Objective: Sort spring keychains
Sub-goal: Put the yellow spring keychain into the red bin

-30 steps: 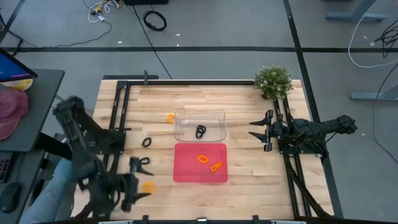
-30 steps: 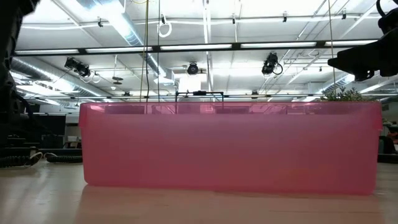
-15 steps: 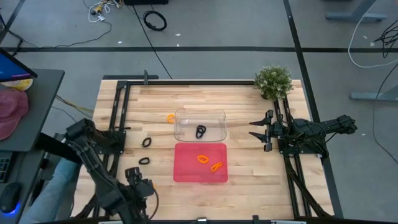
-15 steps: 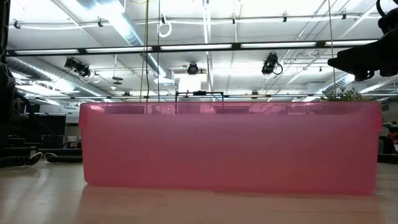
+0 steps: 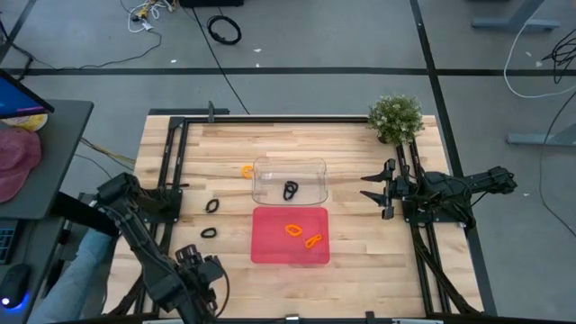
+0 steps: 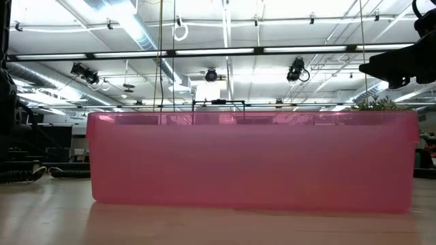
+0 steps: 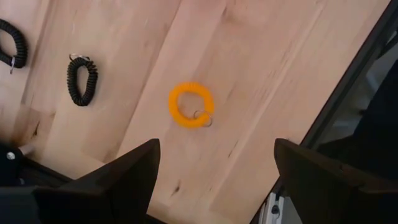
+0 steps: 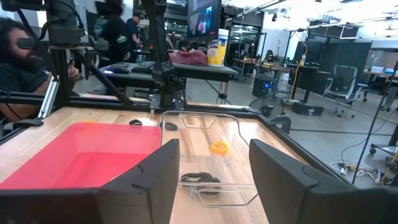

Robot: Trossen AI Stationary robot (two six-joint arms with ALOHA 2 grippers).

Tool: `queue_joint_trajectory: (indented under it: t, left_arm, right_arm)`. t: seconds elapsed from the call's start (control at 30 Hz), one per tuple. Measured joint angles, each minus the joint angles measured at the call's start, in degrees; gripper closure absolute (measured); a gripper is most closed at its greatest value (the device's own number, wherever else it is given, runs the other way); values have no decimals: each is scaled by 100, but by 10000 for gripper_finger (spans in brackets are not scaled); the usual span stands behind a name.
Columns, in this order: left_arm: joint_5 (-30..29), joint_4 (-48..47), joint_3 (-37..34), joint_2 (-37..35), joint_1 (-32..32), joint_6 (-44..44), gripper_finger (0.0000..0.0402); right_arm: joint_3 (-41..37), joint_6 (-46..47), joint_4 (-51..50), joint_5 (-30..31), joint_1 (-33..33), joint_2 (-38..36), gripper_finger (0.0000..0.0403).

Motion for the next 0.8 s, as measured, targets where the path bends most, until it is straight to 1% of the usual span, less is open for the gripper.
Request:
queue_joint_trajectory:
  t: [0.6, 0.8]
  left_arm:
    - [-23, 74, 0, 1, -70, -261, 81]
    - [66, 128, -2, 373, -84, -272, 81]
  right_arm:
    - [0, 1, 0, 0, -1, 0, 204]
    - [0, 1, 0, 0, 1, 0, 204]
